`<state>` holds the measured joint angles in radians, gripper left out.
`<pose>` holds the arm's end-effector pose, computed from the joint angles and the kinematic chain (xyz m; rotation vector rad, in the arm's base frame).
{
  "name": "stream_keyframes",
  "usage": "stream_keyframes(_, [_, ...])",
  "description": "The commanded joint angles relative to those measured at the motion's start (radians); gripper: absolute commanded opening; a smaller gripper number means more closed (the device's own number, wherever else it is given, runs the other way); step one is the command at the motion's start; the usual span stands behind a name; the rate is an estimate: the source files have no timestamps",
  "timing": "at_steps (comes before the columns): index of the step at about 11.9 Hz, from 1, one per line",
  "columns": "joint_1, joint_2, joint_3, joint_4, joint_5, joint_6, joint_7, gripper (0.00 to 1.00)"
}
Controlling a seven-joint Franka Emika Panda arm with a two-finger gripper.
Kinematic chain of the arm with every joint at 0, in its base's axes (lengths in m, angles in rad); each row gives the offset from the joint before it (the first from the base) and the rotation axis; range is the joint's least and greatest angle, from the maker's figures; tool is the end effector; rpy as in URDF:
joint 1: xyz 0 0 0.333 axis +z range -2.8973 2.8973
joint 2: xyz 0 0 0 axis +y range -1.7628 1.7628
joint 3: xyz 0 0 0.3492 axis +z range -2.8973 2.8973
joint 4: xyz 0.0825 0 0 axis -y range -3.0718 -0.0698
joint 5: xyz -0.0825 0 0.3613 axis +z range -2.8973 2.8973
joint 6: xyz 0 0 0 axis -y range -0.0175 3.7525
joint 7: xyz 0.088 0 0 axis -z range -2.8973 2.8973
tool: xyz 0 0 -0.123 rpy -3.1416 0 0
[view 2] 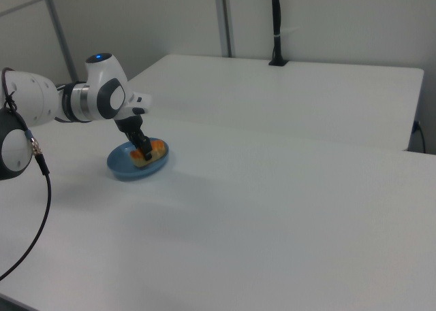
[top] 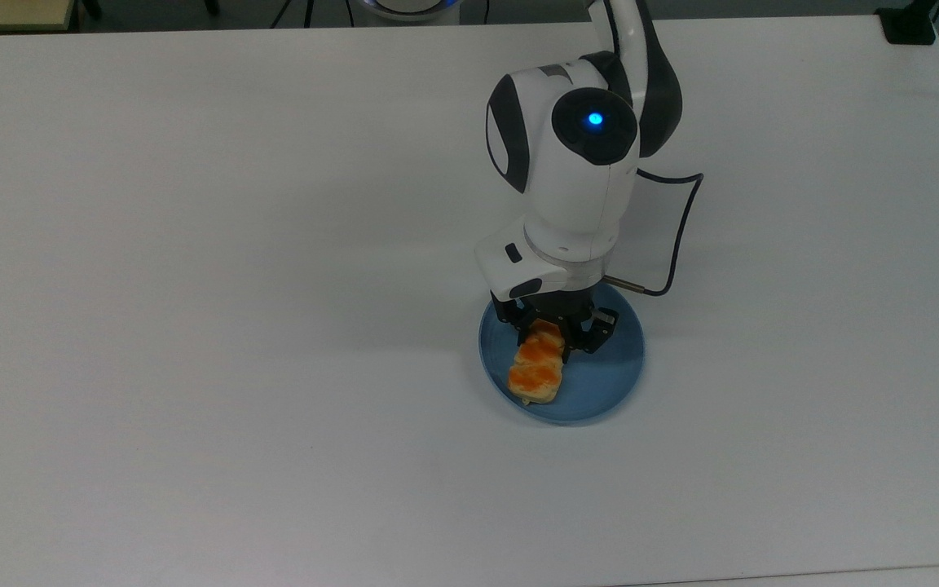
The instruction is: Put the bread on the table
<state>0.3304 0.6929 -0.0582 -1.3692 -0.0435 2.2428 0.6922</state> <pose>0.7226 0.2108 0.3468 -3.0511 0.5855 -0.3029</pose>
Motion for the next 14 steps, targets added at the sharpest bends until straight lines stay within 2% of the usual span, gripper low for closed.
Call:
stream_keyframes(1, [0.015, -0.062, -0.028, 0.004, -0.01, -0.008, -0.009, 0.41])
stream_keyframes(3, [0.012, -0.124, -0.054, 0.002, 0.013, -0.159, -0.162, 0.42])
stream_keyframes(5, [0.01, -0.151, -0.109, 0.005, 0.037, -0.286, -0.421, 0.43])
stream_keyframes(6, [0.006, -0.151, -0.155, 0.005, 0.036, -0.319, -0.522, 0.43])
stream_keyframes(7, [0.001, -0.15, -0.217, 0.005, 0.037, -0.312, -0.584, 0.43])
stream_keyframes(9, [-0.02, -0.144, -0.296, 0.002, 0.069, -0.246, -0.638, 0.46])
stream_keyframes(11, [-0.05, -0.118, -0.305, -0.004, 0.097, -0.174, -0.639, 0.48])
stream_keyframes(14, [-0.042, -0.075, -0.278, -0.053, 0.116, -0.109, -0.593, 0.58])
